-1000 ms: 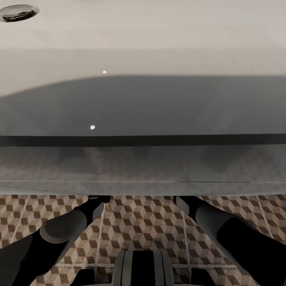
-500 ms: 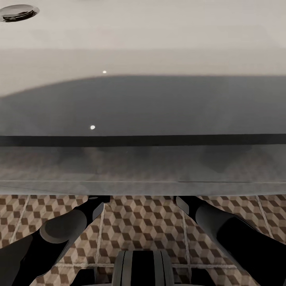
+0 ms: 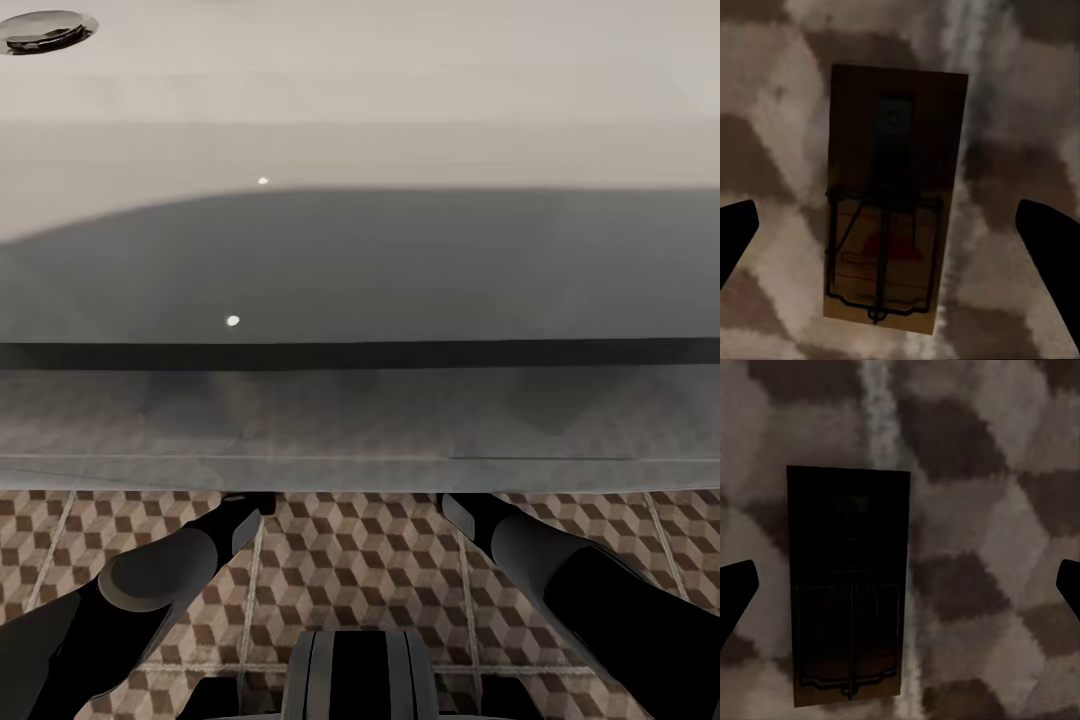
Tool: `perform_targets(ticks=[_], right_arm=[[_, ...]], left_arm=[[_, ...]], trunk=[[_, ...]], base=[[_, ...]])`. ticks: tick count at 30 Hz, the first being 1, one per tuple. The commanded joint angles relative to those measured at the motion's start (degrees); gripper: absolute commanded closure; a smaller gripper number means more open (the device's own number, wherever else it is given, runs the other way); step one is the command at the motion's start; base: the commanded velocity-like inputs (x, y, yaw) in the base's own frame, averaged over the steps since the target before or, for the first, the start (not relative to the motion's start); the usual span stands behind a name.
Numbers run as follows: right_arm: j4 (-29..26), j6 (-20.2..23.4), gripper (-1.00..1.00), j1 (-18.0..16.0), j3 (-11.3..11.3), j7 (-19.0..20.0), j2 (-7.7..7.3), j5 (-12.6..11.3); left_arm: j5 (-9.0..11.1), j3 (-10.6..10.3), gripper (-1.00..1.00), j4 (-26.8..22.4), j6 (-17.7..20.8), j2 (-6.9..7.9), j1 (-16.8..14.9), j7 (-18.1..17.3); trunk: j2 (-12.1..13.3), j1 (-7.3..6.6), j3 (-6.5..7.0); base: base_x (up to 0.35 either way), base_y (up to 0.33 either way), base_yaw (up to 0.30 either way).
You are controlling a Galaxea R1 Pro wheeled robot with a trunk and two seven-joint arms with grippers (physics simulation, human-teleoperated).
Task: Take the four mousetraps from the cabinet in the bathroom and place them on the bathroom floor. Make sure all four end up on the same floor surface, and ensure that at least two of them are either under or directly next to the same bathroom sink.
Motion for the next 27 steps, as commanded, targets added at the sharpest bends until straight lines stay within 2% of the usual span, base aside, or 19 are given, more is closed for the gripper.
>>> perform_targets(ticks=[1, 27], right_arm=[[-0.12, 0.44, -1.0, -0.01, 0.48, -0.34, -0.02, -0.21], [-0.12, 0.37, -1.0, -0.01, 0.48, -0.34, 0.07, -0.19]], left_arm=[[0.33, -0.48, -1.0, 0.1, 0.31, -0.03, -0.01, 0.13], [0.33, -0.46, -1.0, 0.1, 0.23, -0.03, -0.01, 0.13]], trunk=[[-0.01, -0.01, -0.03], [-0.01, -0.01, -0.03]], base=[[0.0, 0.0, 0.0], [0.0, 0.0, 0.0]])
